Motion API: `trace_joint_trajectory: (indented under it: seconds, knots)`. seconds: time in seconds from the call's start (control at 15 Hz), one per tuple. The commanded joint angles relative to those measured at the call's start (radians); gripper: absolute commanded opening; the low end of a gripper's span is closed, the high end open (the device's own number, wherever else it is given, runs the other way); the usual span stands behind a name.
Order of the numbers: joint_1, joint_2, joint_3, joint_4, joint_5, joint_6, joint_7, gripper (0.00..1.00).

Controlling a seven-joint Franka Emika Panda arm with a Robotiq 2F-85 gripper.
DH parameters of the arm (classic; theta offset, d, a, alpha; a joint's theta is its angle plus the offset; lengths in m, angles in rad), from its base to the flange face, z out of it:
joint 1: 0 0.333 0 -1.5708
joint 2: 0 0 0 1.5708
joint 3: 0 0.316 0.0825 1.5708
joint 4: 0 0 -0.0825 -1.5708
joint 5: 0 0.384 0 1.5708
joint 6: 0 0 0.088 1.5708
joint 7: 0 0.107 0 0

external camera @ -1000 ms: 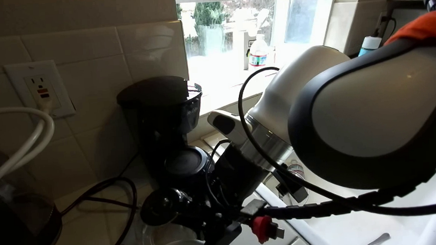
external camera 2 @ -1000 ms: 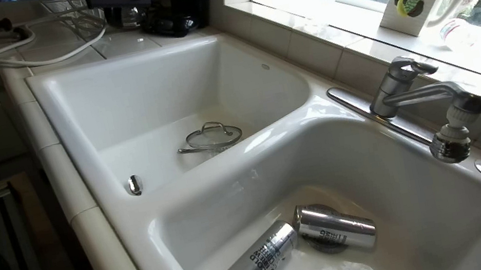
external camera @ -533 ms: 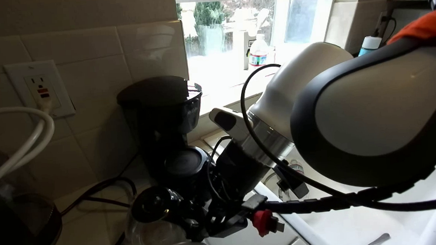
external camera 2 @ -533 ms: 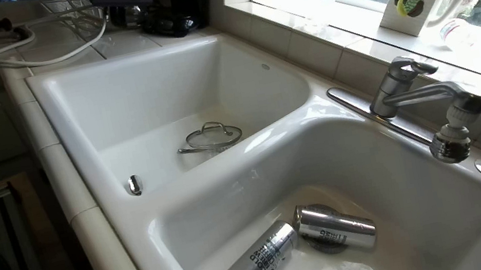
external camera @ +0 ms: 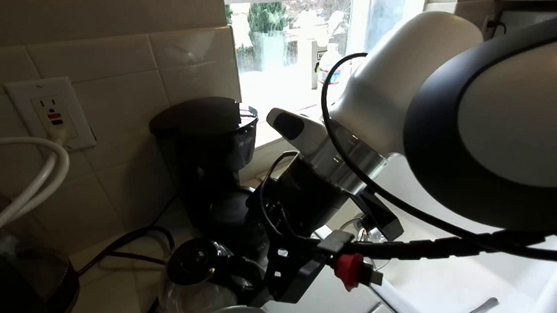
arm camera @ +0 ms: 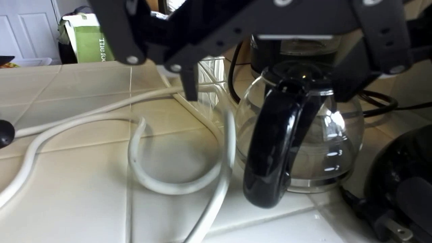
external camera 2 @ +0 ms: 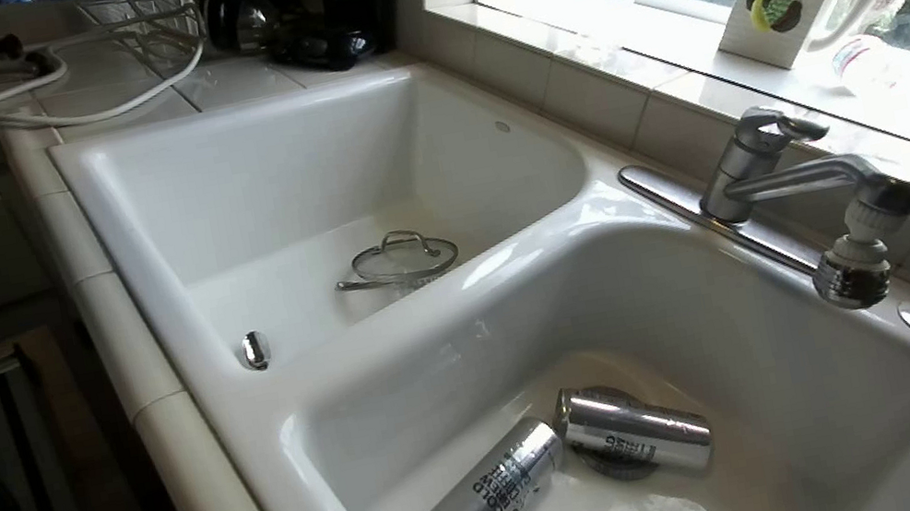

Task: Put the coffee pot on the coffee maker

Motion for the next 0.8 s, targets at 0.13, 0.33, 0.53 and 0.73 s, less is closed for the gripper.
trace_joint_trajectory:
  seconds: [0.13,0.33,0.53,0.73]
  knots:
    - [0.025,-0.018,-0.047,-0.024,-0.043,-0.010,0.164,1.00]
    - [0.033,-0.001,-0.050,-0.013,-0.035,0.004,0.225,1.00]
    - [0.063,-0.010,-0.070,-0.020,-0.064,0.014,0.325,1.00]
    - [0.116,-0.023,-0.129,-0.040,-0.156,0.026,0.490,1.00]
